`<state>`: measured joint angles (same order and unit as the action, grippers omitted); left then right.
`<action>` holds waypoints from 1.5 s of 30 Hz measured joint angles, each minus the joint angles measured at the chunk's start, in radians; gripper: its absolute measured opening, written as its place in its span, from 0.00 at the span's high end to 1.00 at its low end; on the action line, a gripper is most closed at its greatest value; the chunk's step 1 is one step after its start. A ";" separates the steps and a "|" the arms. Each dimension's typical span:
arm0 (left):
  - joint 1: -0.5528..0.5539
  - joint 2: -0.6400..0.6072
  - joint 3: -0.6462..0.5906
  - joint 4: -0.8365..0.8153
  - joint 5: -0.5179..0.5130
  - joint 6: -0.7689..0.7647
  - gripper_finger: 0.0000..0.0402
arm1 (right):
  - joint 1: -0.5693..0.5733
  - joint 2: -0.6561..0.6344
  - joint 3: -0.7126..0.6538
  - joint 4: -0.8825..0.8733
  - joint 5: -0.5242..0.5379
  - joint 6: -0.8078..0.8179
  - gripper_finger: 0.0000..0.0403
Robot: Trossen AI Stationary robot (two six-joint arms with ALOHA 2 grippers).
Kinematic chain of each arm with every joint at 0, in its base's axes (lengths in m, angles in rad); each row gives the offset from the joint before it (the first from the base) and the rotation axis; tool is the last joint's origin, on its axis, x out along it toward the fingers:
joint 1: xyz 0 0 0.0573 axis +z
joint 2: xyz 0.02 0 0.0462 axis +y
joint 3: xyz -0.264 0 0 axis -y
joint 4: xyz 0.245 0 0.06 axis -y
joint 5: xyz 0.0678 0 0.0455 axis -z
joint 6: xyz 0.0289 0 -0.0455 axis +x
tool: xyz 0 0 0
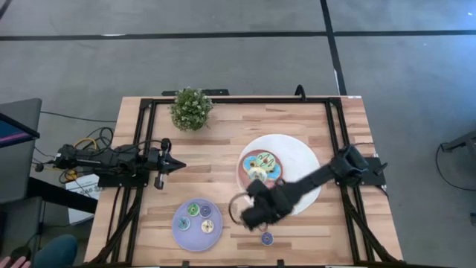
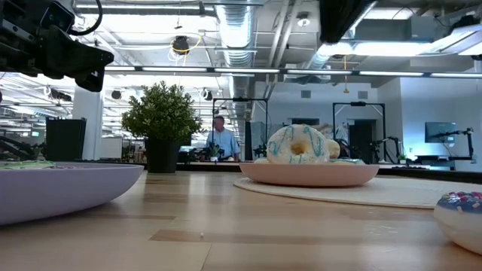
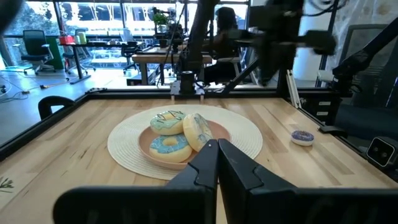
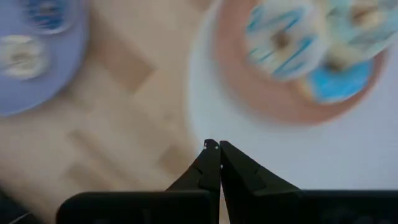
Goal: Pick & Place donuts
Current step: Put the small blue donut on the purple plate
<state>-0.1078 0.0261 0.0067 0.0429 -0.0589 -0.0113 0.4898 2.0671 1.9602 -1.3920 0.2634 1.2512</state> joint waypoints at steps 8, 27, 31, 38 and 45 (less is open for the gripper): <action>0.000 0.000 0.000 0.000 0.000 0.000 1.00 | 0.231 -0.006 0.000 0.181 0.109 0.449 1.00; 0.000 0.002 0.000 0.000 0.000 0.000 1.00 | 0.270 0.099 -0.001 0.134 -0.040 0.818 0.43; 0.000 0.006 0.000 0.001 -0.001 0.000 1.00 | 0.243 0.106 0.000 0.137 -0.054 0.761 0.29; 0.000 0.008 0.000 0.001 -0.001 0.000 1.00 | 0.196 0.201 -0.001 0.124 -0.169 0.732 0.24; 0.000 0.009 0.000 0.001 -0.001 0.000 1.00 | 0.189 0.245 -0.002 0.180 -0.201 0.720 0.24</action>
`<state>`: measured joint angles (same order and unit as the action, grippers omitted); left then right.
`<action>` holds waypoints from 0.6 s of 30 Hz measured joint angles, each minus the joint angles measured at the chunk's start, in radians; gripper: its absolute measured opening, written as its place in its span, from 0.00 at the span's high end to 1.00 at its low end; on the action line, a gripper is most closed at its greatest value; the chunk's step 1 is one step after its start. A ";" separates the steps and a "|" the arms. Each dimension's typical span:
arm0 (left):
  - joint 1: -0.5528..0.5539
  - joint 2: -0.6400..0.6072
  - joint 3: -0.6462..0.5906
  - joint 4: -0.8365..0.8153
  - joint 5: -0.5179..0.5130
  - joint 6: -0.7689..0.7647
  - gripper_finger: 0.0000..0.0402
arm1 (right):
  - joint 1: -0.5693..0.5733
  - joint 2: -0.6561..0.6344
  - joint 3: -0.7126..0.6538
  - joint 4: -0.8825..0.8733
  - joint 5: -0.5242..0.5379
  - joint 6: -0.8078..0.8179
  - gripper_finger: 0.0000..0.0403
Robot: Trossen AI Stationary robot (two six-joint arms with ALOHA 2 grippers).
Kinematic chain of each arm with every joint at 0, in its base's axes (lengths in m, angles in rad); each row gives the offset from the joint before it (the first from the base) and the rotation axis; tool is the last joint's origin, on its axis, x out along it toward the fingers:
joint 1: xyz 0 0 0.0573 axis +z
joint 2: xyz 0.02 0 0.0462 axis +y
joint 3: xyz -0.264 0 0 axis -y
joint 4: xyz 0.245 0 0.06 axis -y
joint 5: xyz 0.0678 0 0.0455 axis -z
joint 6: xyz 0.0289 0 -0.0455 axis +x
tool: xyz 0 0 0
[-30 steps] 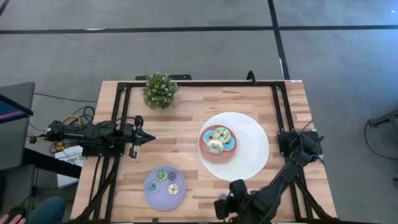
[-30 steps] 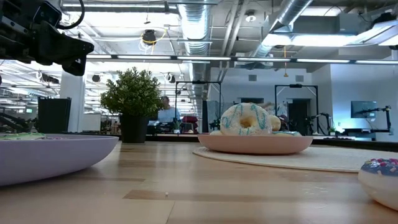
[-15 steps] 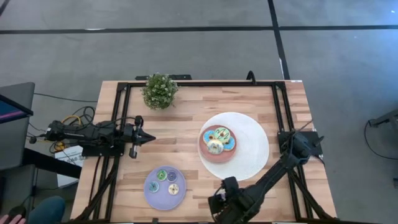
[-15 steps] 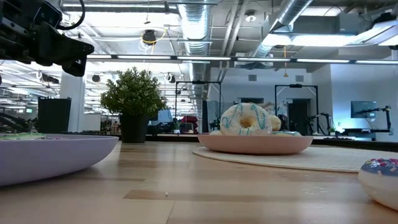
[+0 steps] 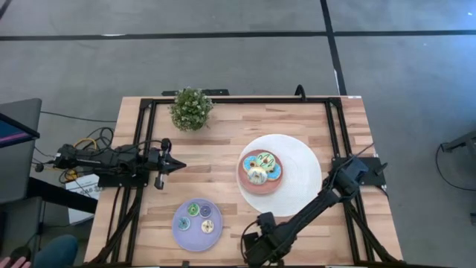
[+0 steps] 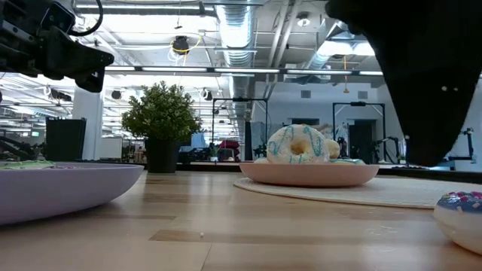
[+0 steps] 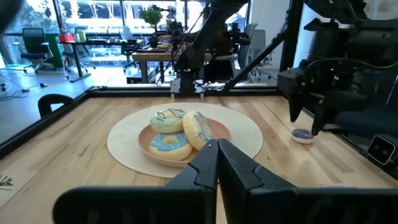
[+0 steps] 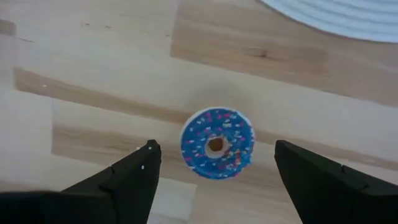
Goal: Pick & Place donuts
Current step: Put the small blue donut on the purple plate
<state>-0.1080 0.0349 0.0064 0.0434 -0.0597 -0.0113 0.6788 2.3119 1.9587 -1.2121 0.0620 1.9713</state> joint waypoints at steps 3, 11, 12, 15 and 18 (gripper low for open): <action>0.000 0.000 0.000 0.000 0.000 0.000 1.00 | 0.001 0.000 0.000 -0.010 0.013 0.000 0.24; 0.000 0.000 0.000 0.000 0.000 0.000 1.00 | -0.009 0.000 -0.089 0.130 -0.043 -0.031 0.30; 0.000 0.000 0.000 0.000 0.000 0.000 1.00 | -0.009 0.000 -0.094 0.132 -0.050 -0.017 0.31; 0.000 0.000 0.000 0.000 0.000 0.000 1.00 | -0.005 0.000 -0.113 0.126 -0.035 0.028 0.33; 0.000 0.000 0.000 0.000 0.000 0.000 1.00 | 0.002 0.000 -0.114 0.116 -0.015 0.041 0.36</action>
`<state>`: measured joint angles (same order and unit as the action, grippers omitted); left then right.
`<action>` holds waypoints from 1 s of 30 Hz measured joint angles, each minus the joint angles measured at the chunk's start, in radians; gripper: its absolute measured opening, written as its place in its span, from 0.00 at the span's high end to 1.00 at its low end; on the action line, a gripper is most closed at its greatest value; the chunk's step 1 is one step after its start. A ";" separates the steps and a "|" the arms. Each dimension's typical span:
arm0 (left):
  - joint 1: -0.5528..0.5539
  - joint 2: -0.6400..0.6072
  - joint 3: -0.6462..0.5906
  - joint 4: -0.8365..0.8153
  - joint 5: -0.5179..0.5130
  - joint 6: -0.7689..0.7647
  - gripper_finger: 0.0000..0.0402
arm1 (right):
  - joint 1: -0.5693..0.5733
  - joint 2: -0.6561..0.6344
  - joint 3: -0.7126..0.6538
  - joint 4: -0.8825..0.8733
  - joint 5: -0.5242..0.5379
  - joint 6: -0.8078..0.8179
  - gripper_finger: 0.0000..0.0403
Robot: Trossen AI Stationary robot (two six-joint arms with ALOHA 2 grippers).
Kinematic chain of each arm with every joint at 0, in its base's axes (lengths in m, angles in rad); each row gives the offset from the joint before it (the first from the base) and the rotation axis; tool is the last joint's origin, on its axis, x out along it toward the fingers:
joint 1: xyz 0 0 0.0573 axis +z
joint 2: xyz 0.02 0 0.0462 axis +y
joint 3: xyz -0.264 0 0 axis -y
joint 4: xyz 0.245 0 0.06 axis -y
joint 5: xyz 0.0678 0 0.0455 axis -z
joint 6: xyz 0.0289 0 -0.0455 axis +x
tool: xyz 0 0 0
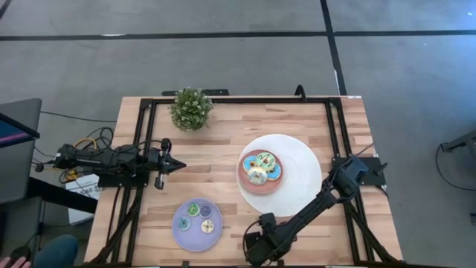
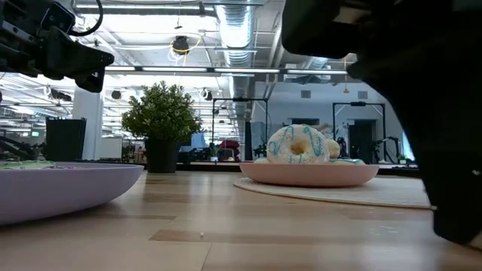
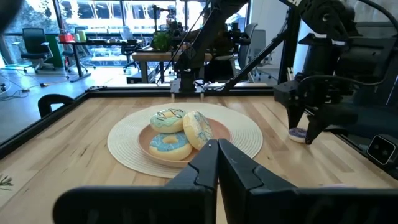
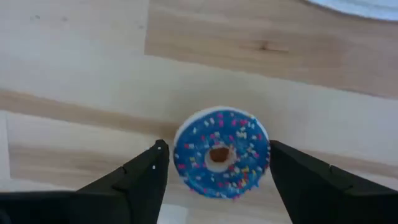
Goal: Pick & Place donuts
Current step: Put the small blue donut on the purple plate
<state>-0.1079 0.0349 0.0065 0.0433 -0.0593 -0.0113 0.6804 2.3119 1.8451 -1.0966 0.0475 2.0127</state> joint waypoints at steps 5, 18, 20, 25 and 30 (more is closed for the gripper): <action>0.000 0.000 0.000 0.000 0.000 0.000 1.00 | 0.007 0.000 0.000 0.019 0.003 -0.004 0.45; 0.000 0.000 0.000 0.000 0.000 0.000 1.00 | 0.015 -0.034 0.054 0.213 0.284 -0.200 0.71; 0.000 0.000 0.000 0.000 0.000 0.000 1.00 | 0.007 -0.040 0.076 0.392 0.362 -0.395 0.71; 0.000 0.000 0.000 0.000 0.000 0.000 1.00 | -0.043 -0.020 0.085 0.806 0.397 -0.858 0.70; 0.000 0.000 0.000 0.000 0.000 0.000 1.00 | -0.124 0.003 0.080 0.834 0.340 -1.000 0.70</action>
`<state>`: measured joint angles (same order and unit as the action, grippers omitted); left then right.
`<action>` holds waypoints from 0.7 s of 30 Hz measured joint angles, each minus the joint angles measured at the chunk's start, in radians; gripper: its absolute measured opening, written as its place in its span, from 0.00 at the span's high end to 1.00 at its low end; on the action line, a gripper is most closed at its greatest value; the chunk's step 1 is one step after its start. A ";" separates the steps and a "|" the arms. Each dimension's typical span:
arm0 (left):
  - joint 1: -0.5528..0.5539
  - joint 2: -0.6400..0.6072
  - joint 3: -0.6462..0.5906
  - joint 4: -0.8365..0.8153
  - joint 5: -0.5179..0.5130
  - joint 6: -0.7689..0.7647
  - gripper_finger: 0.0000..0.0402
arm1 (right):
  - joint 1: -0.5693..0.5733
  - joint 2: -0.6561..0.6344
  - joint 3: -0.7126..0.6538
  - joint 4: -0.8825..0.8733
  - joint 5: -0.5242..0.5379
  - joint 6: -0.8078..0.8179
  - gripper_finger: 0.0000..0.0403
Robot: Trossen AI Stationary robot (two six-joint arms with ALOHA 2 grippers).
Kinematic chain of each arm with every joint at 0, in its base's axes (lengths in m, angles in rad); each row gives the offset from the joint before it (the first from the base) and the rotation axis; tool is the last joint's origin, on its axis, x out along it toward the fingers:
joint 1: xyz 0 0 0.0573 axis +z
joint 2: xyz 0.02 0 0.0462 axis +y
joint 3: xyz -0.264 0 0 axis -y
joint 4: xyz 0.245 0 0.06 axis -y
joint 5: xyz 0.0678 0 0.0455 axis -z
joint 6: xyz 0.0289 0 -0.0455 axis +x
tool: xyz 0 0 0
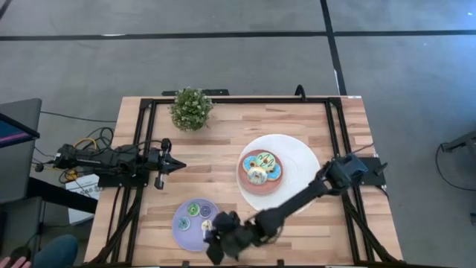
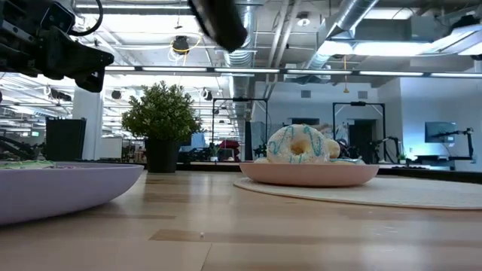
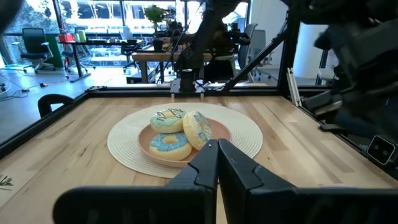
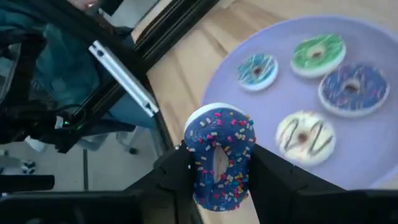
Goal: Pick & Place donuts
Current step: Put the small blue donut on the purple plate
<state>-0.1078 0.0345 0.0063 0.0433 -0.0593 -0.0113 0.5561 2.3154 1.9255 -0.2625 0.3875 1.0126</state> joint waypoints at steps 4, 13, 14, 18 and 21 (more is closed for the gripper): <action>0.000 0.000 0.000 0.000 0.000 0.000 1.00 | -0.062 -0.002 0.003 -0.038 -0.077 -0.060 0.70; 0.000 0.000 0.000 0.000 0.000 0.000 1.00 | -0.140 -0.003 0.031 -0.056 -0.203 -0.209 0.70; 0.000 0.000 0.000 0.000 0.000 0.000 1.00 | -0.142 -0.003 0.032 -0.050 -0.214 -0.225 0.70; 0.000 0.000 0.000 0.000 0.000 0.000 1.00 | -0.139 -0.003 0.032 -0.111 -0.234 -0.262 0.70; 0.000 0.000 0.000 0.000 0.000 0.000 1.00 | -0.146 -0.003 0.032 -0.190 -0.223 -0.266 0.69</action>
<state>-0.1081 0.0345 0.0063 0.0433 -0.0593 -0.0113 0.4103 2.3123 1.9579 -0.4523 0.1645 0.7469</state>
